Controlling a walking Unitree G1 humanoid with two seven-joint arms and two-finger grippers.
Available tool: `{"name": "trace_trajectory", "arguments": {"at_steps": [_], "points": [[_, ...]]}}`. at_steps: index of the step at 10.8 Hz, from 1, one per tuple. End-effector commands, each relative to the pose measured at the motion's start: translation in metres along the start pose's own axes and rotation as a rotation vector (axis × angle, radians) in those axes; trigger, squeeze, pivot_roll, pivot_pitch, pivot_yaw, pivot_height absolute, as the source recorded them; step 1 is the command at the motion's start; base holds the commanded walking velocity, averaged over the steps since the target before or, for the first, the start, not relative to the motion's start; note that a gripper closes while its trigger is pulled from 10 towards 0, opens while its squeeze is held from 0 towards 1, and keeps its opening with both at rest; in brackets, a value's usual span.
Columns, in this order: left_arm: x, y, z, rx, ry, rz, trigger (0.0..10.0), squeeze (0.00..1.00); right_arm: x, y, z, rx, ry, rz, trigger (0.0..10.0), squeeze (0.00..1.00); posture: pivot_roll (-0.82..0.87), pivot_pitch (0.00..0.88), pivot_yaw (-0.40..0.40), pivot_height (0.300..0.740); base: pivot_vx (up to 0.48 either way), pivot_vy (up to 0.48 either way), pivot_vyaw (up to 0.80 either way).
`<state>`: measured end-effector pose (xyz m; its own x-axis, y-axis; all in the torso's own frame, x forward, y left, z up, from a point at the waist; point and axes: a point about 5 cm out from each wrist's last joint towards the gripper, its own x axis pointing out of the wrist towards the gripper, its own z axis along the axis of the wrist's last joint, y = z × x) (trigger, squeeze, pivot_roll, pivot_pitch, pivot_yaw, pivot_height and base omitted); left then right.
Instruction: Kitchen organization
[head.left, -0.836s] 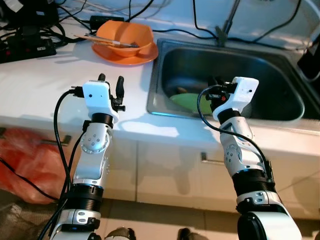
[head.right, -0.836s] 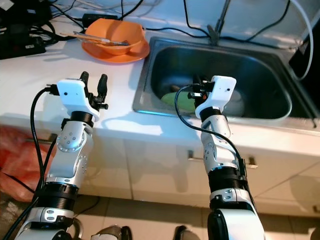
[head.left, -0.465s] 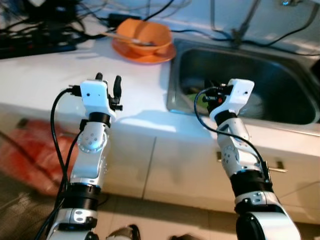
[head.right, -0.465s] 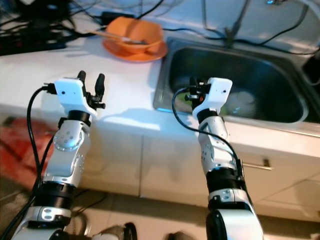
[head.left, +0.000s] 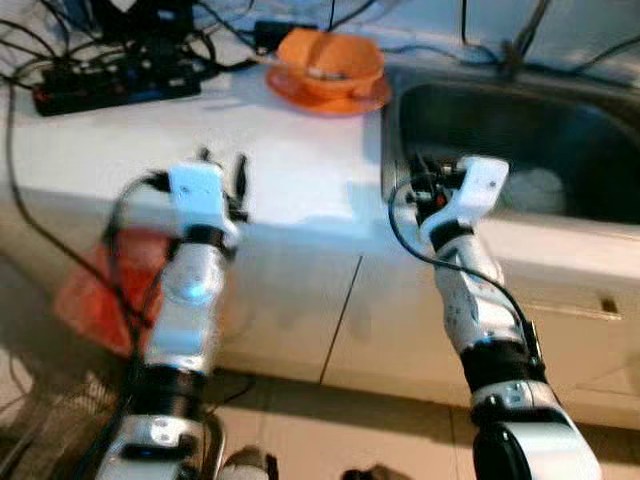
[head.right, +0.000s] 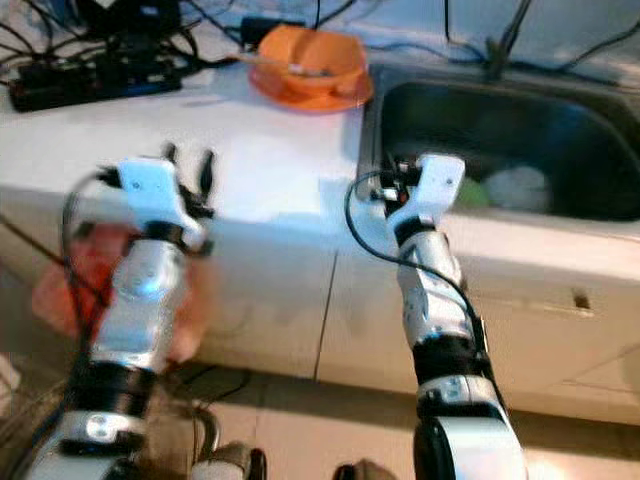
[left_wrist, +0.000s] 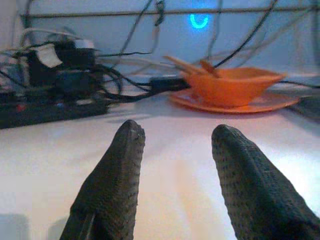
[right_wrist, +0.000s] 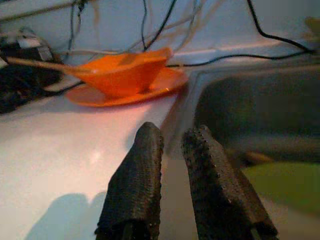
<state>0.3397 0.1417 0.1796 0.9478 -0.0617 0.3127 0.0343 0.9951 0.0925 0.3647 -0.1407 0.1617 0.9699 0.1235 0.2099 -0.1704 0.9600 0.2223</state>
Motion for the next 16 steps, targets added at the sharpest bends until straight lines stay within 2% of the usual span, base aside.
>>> {"name": "trace_trajectory", "arguments": {"at_steps": [1, 3, 16], "points": [[0.0000, -0.0031, -0.0001, 0.011, 0.000, -0.014, 10.0, 0.00, 0.0009, -0.0039, 0.0027, -0.010, -0.006, -0.017, 10.0, 0.00, 0.12, 0.115, -0.066, 0.740, 0.000, 0.000, 0.00], [0.0012, -0.0022, 0.0002, 0.011, 0.007, -0.011, 10.0, 0.00, 0.0015, -0.0036, 0.0028, -0.009, -0.005, -0.017, 10.0, 0.00, 0.12, 0.111, -0.064, 0.740, 0.000, 0.000, 0.00], [0.0005, -0.0046, 0.0017, 0.001, 0.008, -0.029, 10.0, 0.00, 0.0023, 0.0000, -0.0004, 0.000, 0.006, 0.000, 10.0, 0.00, 0.12, 0.118, -0.070, 0.740, 0.432, 0.000, 0.00]]}}
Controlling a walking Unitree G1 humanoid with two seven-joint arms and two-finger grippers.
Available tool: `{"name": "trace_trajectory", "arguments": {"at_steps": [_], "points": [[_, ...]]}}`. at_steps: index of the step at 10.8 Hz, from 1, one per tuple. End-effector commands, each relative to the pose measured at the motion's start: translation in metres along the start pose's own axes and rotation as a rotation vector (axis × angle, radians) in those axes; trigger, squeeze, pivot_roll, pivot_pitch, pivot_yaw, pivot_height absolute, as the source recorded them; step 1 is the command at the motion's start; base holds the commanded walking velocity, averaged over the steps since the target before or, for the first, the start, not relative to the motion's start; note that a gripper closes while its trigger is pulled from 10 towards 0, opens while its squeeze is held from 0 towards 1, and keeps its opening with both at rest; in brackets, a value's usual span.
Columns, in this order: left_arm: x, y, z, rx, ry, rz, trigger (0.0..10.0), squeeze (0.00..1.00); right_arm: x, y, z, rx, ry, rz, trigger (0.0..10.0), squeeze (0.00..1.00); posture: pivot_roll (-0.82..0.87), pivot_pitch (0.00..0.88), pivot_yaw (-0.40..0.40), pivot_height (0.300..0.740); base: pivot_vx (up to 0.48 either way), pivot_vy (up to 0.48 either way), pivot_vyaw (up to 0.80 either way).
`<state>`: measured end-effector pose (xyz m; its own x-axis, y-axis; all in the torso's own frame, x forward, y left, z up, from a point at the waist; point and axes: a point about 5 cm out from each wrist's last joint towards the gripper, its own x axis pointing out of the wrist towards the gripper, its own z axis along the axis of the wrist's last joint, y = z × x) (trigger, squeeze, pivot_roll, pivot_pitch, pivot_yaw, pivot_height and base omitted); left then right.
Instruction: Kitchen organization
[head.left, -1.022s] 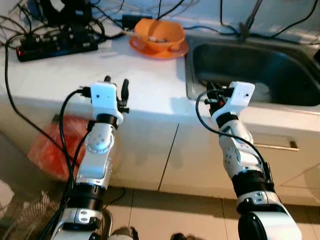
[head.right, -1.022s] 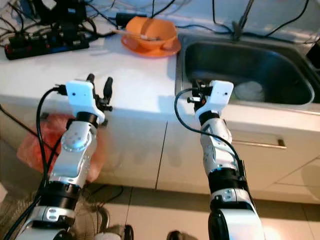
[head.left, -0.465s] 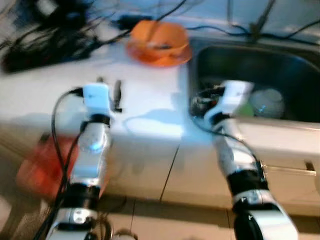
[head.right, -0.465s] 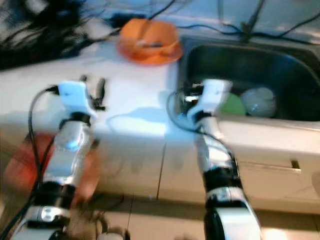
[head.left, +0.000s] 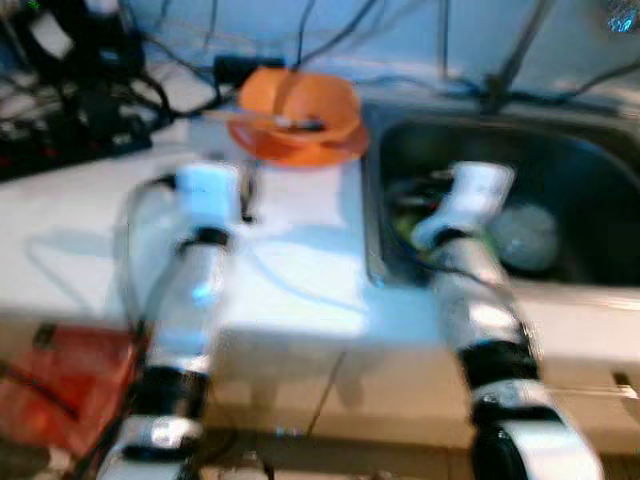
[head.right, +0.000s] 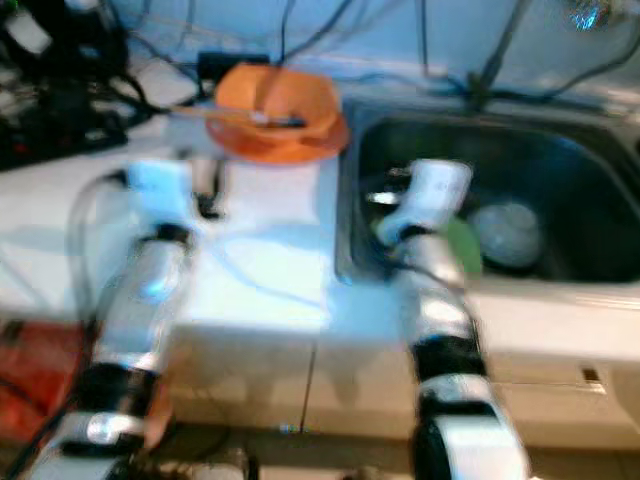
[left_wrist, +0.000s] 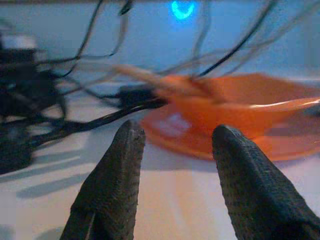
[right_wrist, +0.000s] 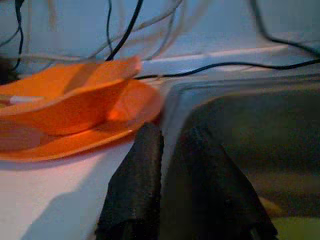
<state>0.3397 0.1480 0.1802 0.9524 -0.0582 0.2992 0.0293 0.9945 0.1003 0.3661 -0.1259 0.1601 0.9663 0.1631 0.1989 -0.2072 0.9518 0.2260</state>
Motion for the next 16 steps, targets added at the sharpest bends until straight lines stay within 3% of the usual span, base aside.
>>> {"name": "trace_trajectory", "arguments": {"at_steps": [1, 5, 7, 9, 12, 13, 16], "points": [[0.000, -0.013, 0.003, -0.011, -0.012, -0.039, 10.0, 0.00, -0.002, -0.014, 0.006, -0.016, -0.020, -0.035, 10.0, 0.00, 0.12, 0.118, -0.070, 0.740, 0.000, 0.000, 0.00], [0.000, -0.018, 0.008, -0.024, -0.016, -0.087, 10.0, 0.00, -0.002, -0.013, 0.005, -0.017, -0.018, -0.035, 10.0, 0.00, 0.12, 0.118, -0.070, 0.740, 0.000, 0.000, 0.00], [0.006, -0.026, 0.024, -0.001, 0.028, -0.187, 10.0, 0.00, -0.001, -0.013, 0.005, -0.021, -0.012, -0.032, 10.0, 0.00, 0.13, 0.116, -0.068, 0.740, 0.000, 0.000, 0.00], [0.014, -0.027, 0.041, -0.058, 0.041, -0.216, 10.0, 0.00, 0.000, -0.011, 0.005, -0.025, -0.009, -0.026, 10.0, 0.00, 0.14, 0.109, -0.064, 0.740, 0.000, 0.000, 0.00], [0.031, -0.027, 0.041, -0.113, 0.178, -0.250, 10.0, 0.00, 0.001, -0.006, 0.002, -0.021, 0.003, -0.017, 10.0, 0.00, 0.14, 0.096, -0.047, 0.740, 0.000, 0.000, 0.00], [0.041, -0.026, 0.029, -0.075, 0.320, -0.267, 10.0, 0.00, 0.000, -0.008, 0.001, -0.019, 0.003, -0.023, 10.0, 0.00, 0.13, 0.090, -0.031, 0.740, 0.000, 0.000, 0.00], [0.056, -0.028, 0.031, -0.037, 0.374, -0.288, 10.0, 0.00, 0.000, -0.006, 0.000, -0.013, 0.003, -0.023, 10.0, 0.00, 0.13, 0.081, -0.022, 0.740, 0.000, 0.000, 0.00]]}}
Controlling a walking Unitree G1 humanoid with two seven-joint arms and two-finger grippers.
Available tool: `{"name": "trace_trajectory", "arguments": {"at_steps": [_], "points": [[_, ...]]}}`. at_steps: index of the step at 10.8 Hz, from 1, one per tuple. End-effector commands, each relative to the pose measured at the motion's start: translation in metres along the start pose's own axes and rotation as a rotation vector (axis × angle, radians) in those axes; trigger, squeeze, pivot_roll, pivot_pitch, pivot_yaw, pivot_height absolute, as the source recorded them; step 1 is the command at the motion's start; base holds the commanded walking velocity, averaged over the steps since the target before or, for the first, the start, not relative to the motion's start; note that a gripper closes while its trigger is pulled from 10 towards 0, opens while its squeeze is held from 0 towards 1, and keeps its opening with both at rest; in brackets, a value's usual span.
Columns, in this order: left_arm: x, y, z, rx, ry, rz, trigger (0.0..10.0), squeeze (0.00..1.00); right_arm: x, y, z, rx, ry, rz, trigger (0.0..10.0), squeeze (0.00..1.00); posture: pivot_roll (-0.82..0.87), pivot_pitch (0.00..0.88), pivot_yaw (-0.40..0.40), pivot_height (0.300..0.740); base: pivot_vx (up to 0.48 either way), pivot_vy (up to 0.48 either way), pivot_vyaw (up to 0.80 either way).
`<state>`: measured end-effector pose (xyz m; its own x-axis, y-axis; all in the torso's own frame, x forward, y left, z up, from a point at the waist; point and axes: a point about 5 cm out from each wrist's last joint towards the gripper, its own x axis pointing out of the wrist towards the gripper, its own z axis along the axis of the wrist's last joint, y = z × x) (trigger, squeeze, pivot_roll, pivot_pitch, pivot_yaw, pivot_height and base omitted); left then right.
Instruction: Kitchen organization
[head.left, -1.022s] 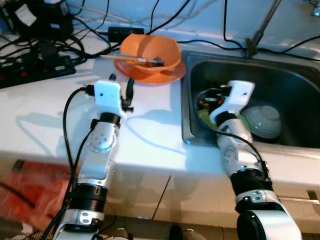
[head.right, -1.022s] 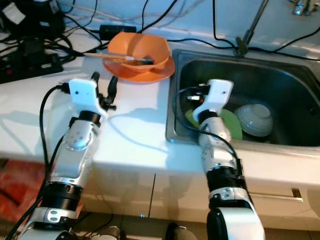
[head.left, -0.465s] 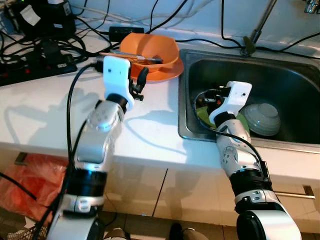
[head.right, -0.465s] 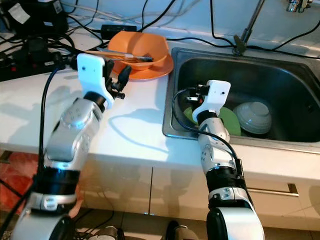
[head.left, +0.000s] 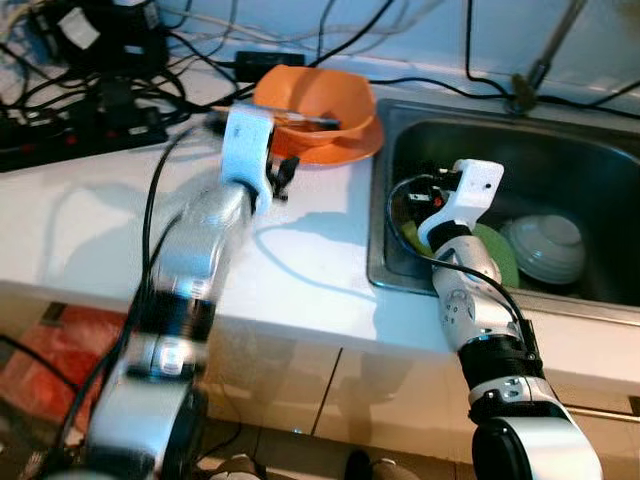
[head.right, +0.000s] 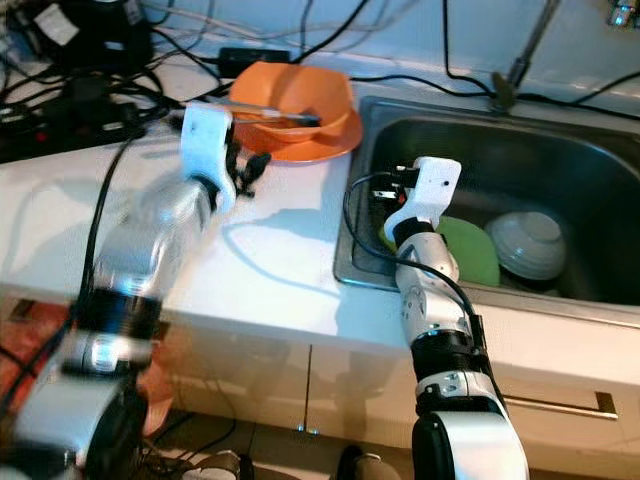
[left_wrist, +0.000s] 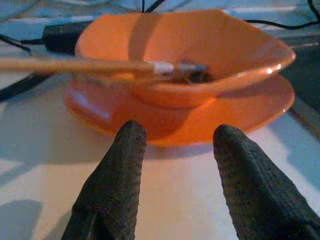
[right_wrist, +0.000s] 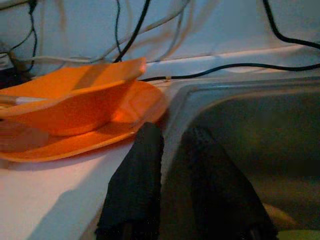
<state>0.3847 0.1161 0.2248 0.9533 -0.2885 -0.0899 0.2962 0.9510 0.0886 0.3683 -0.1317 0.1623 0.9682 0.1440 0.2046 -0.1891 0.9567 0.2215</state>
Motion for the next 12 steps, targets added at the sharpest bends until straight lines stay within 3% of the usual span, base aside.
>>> {"name": "trace_trajectory", "arguments": {"at_steps": [1, 7, 12], "points": [[0.004, -0.001, 0.002, 0.017, 0.015, -0.011, 10.0, 0.00, -0.001, 0.000, -0.003, -0.004, 0.013, -0.002, 10.0, 0.00, 0.13, 0.084, -0.021, 0.740, 0.000, 0.000, 0.00], [0.012, -0.002, 0.009, 0.016, 0.019, -0.018, 10.0, 0.00, 0.008, -0.022, 0.031, -0.067, -0.055, -0.032, 10.0, 0.00, 0.10, 0.101, -0.033, 0.740, 0.000, 0.000, 0.00], [0.015, -0.002, 0.007, -0.010, 0.020, -0.035, 10.0, 0.00, 0.013, -0.028, 0.037, -0.110, -0.029, -0.028, 10.0, 0.00, 0.10, 0.100, -0.035, 0.740, 0.000, 0.000, 0.00]]}}
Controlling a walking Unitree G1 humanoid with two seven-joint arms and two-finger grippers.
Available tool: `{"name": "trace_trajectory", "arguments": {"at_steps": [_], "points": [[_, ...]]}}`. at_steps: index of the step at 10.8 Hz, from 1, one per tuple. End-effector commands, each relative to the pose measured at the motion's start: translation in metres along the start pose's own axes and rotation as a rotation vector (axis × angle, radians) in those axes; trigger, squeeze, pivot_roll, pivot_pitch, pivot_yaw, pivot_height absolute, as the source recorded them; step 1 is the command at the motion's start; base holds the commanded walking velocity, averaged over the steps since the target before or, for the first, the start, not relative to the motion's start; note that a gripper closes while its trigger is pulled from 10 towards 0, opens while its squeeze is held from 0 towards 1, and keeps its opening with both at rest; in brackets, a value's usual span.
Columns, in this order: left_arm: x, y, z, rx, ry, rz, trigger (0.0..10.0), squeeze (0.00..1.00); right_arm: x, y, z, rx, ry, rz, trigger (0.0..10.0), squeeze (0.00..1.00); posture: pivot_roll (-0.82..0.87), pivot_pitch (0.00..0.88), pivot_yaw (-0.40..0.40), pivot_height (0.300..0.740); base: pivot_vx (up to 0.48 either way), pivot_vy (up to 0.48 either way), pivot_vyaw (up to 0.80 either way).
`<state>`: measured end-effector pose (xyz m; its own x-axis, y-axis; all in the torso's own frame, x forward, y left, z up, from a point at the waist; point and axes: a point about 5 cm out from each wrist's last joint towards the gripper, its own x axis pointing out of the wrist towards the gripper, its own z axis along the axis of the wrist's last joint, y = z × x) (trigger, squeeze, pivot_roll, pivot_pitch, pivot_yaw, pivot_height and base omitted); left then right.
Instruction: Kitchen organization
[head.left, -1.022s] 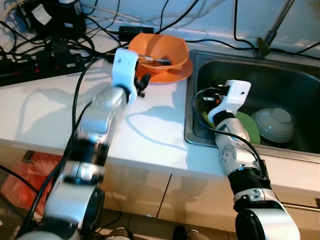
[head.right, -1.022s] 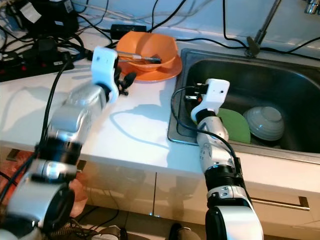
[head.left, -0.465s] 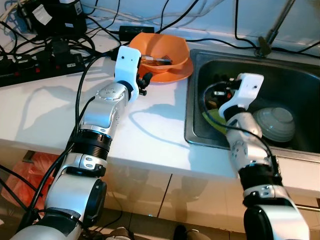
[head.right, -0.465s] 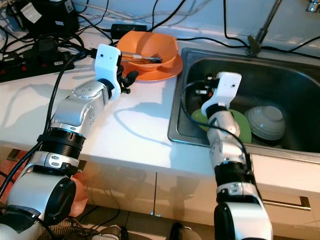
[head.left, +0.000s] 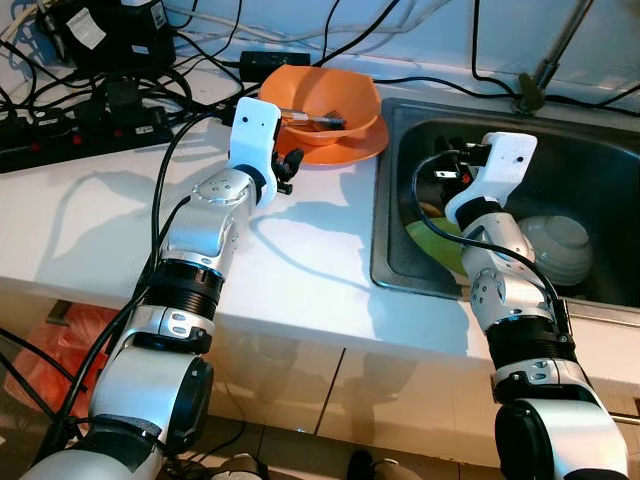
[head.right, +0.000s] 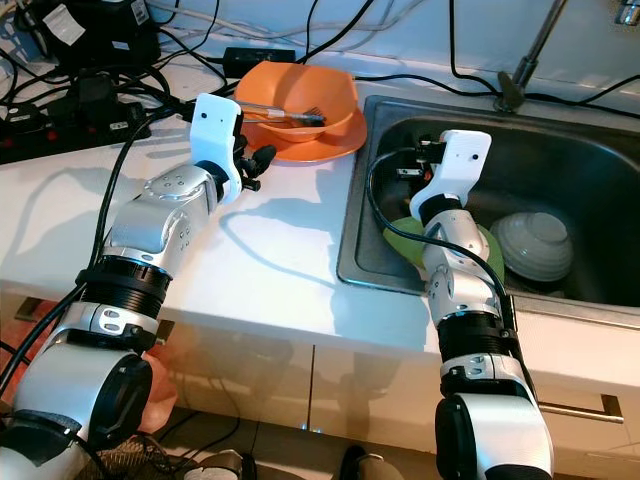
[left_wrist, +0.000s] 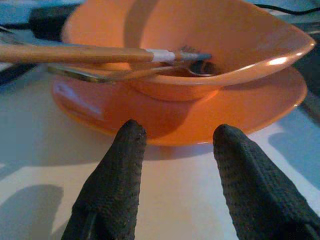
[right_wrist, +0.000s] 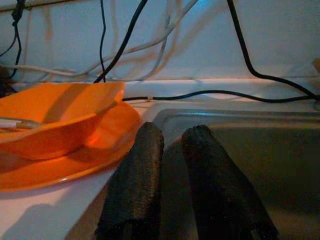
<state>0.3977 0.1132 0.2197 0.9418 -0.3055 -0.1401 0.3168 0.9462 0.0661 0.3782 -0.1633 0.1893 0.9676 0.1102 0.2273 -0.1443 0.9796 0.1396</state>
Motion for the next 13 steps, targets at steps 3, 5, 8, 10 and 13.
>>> {"name": "trace_trajectory", "arguments": {"at_steps": [3, 5, 8, 10, 13], "points": [[0.010, -0.006, 0.015, -0.012, -0.013, -0.056, 10.0, 0.00, 0.003, 0.003, -0.003, -0.011, 0.028, 0.010, 10.0, 0.00, 0.11, 0.097, -0.026, 0.740, 0.000, 0.000, 0.00], [0.015, -0.007, 0.016, -0.003, 0.004, -0.063, 10.0, 0.00, 0.001, 0.006, -0.006, -0.002, 0.030, 0.014, 10.0, 0.00, 0.10, 0.101, -0.016, 0.740, 0.000, 0.000, 0.00], [0.020, -0.007, 0.017, 0.021, 0.036, -0.059, 10.0, 0.00, -0.002, 0.006, -0.008, 0.006, 0.032, 0.009, 10.0, 0.00, 0.10, 0.108, -0.003, 0.740, 0.000, 0.000, 0.00], [0.024, -0.008, 0.022, 0.034, 0.031, -0.055, 10.0, 0.00, -0.004, 0.007, -0.010, 0.012, 0.032, 0.004, 10.0, 0.00, 0.09, 0.108, 0.005, 0.740, 0.000, 0.000, 0.00], [0.027, -0.013, 0.031, 0.072, 0.032, -0.045, 10.0, 0.00, -0.008, 0.011, -0.013, 0.023, 0.031, 0.008, 10.0, 0.00, 0.07, 0.114, 0.022, 0.740, 0.000, 0.000, 0.00]]}}
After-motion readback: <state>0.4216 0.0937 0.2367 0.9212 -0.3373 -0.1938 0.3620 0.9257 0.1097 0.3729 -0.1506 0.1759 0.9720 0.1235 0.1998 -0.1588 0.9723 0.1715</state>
